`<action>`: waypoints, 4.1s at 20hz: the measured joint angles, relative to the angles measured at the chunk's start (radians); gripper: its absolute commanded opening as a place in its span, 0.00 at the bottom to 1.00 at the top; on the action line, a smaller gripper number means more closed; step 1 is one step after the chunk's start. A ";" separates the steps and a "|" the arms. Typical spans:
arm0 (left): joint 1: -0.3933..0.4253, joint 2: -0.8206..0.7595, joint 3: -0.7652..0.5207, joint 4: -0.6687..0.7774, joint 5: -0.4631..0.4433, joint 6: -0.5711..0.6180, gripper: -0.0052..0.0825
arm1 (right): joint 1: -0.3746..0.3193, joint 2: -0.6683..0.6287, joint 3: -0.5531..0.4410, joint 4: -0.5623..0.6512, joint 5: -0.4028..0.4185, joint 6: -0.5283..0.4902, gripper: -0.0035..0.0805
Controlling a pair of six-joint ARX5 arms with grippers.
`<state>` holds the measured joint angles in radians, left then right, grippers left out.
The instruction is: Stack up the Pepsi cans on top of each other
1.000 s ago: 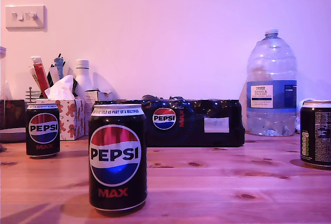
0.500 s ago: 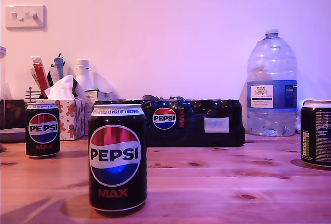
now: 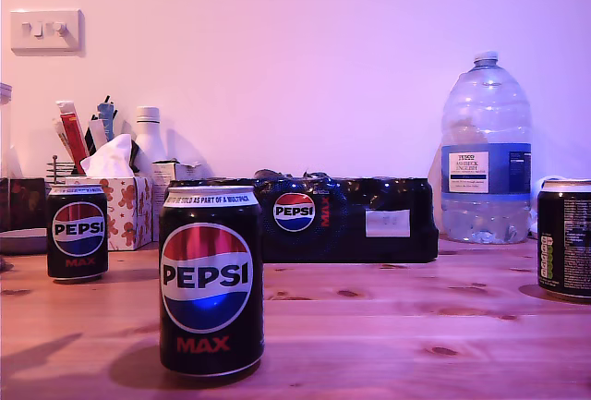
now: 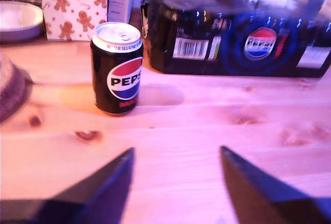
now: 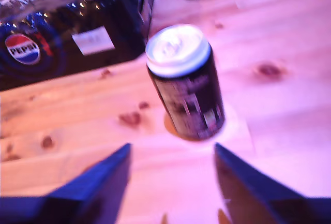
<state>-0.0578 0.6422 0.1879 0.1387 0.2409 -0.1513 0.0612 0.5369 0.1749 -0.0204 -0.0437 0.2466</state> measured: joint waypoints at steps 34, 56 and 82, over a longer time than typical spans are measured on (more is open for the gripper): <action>-0.001 0.231 0.000 0.191 0.012 0.050 0.96 | -0.029 1.165 0.172 0.986 0.102 -0.222 0.90; -0.001 0.231 0.000 0.191 0.011 0.102 0.96 | 0.018 1.165 0.219 0.946 0.105 -0.247 0.48; -0.001 0.251 0.000 0.230 -0.047 0.042 0.96 | 0.093 0.918 0.219 0.723 0.104 -0.275 0.48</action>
<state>-0.0586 0.8932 0.1879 0.3683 0.1944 -0.1089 0.1539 1.4551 0.3935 0.7029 0.0601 -0.0284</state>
